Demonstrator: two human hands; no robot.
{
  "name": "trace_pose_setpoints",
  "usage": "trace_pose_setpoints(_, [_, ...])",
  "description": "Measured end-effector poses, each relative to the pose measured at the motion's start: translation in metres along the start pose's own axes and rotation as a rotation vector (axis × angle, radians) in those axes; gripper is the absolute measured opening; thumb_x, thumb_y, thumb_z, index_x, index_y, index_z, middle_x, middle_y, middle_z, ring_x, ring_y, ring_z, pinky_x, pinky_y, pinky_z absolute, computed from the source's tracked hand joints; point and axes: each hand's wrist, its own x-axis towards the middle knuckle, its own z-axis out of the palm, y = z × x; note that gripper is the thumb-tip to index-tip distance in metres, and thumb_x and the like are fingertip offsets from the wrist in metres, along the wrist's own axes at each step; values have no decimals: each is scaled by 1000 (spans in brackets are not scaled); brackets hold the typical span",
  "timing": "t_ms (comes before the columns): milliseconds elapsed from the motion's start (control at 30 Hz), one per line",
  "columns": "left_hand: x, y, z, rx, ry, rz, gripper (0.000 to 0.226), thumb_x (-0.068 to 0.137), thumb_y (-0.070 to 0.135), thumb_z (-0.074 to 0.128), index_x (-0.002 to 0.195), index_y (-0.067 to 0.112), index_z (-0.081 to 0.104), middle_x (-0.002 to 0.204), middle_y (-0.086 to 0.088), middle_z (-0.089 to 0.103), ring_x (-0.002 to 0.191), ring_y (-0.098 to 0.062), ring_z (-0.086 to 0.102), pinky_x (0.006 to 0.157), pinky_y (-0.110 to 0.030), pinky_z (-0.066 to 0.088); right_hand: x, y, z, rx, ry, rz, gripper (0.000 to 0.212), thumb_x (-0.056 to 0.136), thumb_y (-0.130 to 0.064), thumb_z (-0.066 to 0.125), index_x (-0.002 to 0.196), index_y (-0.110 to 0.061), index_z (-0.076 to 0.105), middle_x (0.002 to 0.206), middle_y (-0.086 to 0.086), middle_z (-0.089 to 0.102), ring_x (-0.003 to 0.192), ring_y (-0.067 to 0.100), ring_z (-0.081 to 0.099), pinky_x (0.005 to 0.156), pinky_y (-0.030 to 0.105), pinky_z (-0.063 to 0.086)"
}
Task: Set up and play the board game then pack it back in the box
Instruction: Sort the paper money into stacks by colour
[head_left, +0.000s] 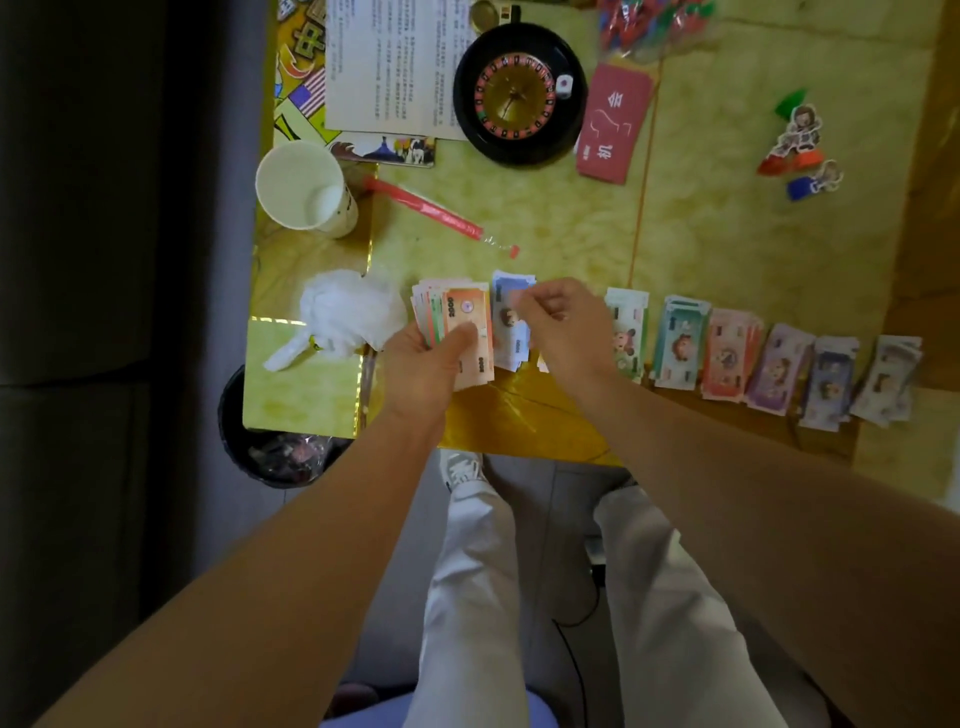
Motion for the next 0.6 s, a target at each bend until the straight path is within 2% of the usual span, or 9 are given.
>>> trace_pose_setpoints(100, [-3,1,8,24,-33,-7,16,88,0,62,87,14,68,69,7,70,59,-6,68,52,-22,55,-8,-4,-12,53,-203,-8,14,88,-14,69,92,-1,67,71,1,64,48,-5,53,51,9,42])
trace_pose_setpoints(233, [-7,-1,17,50,-85,7,17,87,-1,63,87,16,68,71,6,72,63,-9,69,54,-23,54,-9,-2,-28,92,-260,27,13,89,-15,67,94,-3,69,63,0,61,47,-3,52,49,8,40])
trace_pose_setpoints(300, [-10,-3,23,63,-114,-7,17,86,-1,65,89,16,68,69,8,72,63,-8,69,53,-22,54,-10,4,-34,83,-291,54,11,88,-15,69,91,-5,68,65,1,63,52,1,56,56,13,45])
trace_pose_setpoints(367, [-12,-5,26,66,-134,-43,18,87,0,63,89,17,68,68,9,72,63,-7,69,54,-23,55,-9,10,-38,64,-283,78,9,86,-14,71,90,-6,68,73,3,67,59,7,61,64,21,52])
trace_pose_setpoints(433, [-14,-8,30,49,-115,-70,23,90,-1,57,86,19,67,70,8,72,66,-10,69,58,-26,58,-7,17,-45,57,-223,100,12,87,-10,70,93,0,68,81,4,68,57,-2,62,58,16,51])
trace_pose_setpoints(500, [-15,-10,32,26,-64,-77,26,92,-2,51,85,18,65,76,3,71,69,-13,68,63,-29,58,-3,22,-53,37,-154,119,16,88,-8,68,96,6,68,76,1,65,47,-7,57,50,9,45])
trace_pose_setpoints(600, [-14,-13,30,-6,-14,-59,26,92,-5,49,86,16,64,70,5,71,61,-9,68,56,-23,57,4,27,-57,-38,-79,112,14,88,-10,69,94,2,69,75,4,65,48,-2,57,49,11,45])
